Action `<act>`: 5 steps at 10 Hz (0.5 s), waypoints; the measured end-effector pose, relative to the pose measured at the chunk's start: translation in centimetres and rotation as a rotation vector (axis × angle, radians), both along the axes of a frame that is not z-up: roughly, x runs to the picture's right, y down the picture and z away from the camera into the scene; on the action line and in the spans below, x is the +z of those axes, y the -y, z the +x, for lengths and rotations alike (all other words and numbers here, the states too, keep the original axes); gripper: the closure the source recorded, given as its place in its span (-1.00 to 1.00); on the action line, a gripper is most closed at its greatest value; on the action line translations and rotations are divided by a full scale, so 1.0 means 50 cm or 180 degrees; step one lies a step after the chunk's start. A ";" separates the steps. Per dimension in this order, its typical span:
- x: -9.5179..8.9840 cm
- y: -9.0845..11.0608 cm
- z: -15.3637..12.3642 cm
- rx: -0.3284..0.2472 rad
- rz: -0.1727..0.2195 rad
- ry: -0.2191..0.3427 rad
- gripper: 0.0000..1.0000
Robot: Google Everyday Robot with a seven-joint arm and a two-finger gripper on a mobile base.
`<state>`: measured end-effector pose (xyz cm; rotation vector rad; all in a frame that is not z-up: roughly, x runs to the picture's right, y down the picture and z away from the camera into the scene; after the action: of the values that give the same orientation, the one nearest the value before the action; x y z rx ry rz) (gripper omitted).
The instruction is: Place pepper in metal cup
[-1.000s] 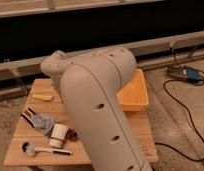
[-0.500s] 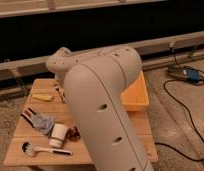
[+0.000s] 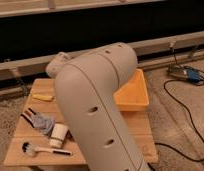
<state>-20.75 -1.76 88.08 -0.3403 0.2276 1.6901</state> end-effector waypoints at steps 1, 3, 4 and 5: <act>0.004 0.009 0.007 0.0022 0.0051 -0.0030 -0.21; 0.003 0.024 0.014 0.0045 0.0131 -0.0057 -0.54; -0.002 0.032 0.017 0.0060 0.0173 -0.0062 -0.60; -0.005 0.036 0.022 0.0076 0.0204 -0.0060 -0.60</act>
<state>-19.65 -3.56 87.82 -0.2806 0.1836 1.7208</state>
